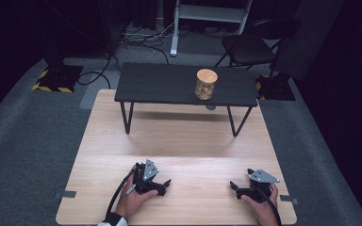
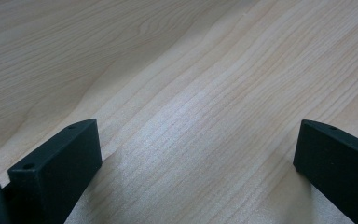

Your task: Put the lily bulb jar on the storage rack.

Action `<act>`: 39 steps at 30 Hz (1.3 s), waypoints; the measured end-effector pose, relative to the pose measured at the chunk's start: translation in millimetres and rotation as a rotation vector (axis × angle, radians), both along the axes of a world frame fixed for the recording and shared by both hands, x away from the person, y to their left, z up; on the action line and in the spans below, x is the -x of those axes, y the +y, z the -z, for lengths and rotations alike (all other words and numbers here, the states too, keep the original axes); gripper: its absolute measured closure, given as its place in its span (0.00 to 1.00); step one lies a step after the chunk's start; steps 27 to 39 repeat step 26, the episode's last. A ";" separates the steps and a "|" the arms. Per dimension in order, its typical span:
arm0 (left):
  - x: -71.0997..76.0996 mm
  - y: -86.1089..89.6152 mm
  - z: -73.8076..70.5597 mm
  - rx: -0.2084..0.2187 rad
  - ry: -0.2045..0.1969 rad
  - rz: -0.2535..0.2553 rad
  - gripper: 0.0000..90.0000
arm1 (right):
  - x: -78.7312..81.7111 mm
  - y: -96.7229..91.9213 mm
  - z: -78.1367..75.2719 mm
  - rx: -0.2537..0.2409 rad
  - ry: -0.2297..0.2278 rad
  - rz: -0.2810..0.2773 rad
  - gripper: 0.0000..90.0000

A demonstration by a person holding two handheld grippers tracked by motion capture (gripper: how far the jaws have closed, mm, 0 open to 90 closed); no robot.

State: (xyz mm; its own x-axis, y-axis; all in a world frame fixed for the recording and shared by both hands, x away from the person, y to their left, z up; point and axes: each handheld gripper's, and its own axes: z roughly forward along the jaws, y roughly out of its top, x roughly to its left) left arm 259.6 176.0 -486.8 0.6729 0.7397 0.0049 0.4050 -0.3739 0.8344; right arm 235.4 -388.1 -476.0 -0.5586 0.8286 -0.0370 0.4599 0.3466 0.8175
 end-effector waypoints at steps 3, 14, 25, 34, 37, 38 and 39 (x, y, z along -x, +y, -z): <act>0.1 0.0 0.0 0.000 0.000 0.000 0.01 | -1.1 -5.1 3.8 -0.027 0.003 0.006 0.04; 0.1 -0.1 0.0 0.000 0.000 0.000 0.01 | -2.3 -6.3 4.8 -0.031 0.002 0.000 0.03; 0.1 0.0 0.0 -0.001 0.000 0.000 0.01 | -1.8 -5.7 4.8 -0.031 0.001 0.006 0.03; 0.1 0.0 0.1 0.000 0.000 0.000 0.01 | -1.8 -5.7 4.8 -0.031 0.001 0.006 0.03; 0.1 0.0 0.1 0.000 0.000 0.000 0.01 | -1.8 -5.7 4.8 -0.031 0.001 0.006 0.03; 0.1 0.0 0.1 0.000 0.000 0.000 0.01 | -1.8 -5.7 4.8 -0.031 0.001 0.006 0.03; 0.1 0.0 0.1 0.000 0.000 0.000 0.01 | -1.8 -5.7 4.8 -0.031 0.001 0.006 0.03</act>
